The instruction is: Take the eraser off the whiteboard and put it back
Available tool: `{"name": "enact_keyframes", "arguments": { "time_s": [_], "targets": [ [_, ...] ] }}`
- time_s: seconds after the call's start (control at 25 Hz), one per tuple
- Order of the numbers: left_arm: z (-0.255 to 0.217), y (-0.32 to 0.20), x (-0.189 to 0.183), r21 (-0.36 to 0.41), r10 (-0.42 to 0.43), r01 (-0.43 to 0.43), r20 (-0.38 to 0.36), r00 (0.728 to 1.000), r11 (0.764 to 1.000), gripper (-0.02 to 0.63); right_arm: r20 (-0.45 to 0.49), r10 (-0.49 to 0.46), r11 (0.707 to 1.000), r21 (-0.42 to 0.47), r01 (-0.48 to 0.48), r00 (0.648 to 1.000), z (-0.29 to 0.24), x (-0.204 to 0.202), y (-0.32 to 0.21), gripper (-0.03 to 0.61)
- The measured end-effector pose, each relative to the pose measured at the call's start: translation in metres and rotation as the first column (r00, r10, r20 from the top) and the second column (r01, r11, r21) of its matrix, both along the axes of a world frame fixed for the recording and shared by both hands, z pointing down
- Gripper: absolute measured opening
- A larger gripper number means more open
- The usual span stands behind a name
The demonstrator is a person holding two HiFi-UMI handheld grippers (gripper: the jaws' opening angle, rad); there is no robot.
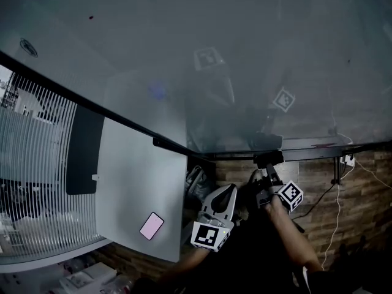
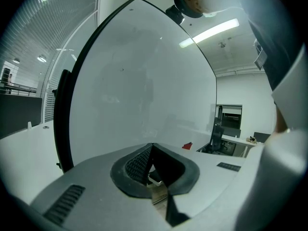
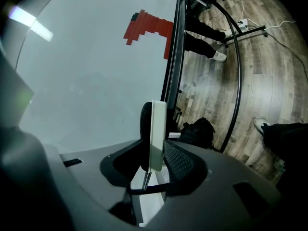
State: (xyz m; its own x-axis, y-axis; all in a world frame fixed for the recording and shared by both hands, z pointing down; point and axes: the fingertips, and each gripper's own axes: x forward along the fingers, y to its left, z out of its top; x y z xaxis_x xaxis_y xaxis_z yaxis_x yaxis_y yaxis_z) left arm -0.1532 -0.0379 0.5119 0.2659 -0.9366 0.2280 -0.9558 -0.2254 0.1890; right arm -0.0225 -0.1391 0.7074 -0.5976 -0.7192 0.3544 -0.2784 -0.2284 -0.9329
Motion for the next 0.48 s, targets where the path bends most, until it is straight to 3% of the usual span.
{"name": "enact_keyframes", "arguments": {
  "time_s": [0.48],
  "targets": [
    [-0.0024, -0.0028, -0.0024, -0.01, -0.014, 0.014, -0.002, 1.0, 1.0, 0.008, 0.044, 0.002, 1.0, 0.021, -0.003, 0.999, -0.003, -0.0059, -0.0102, 0.141]
  ]
}}
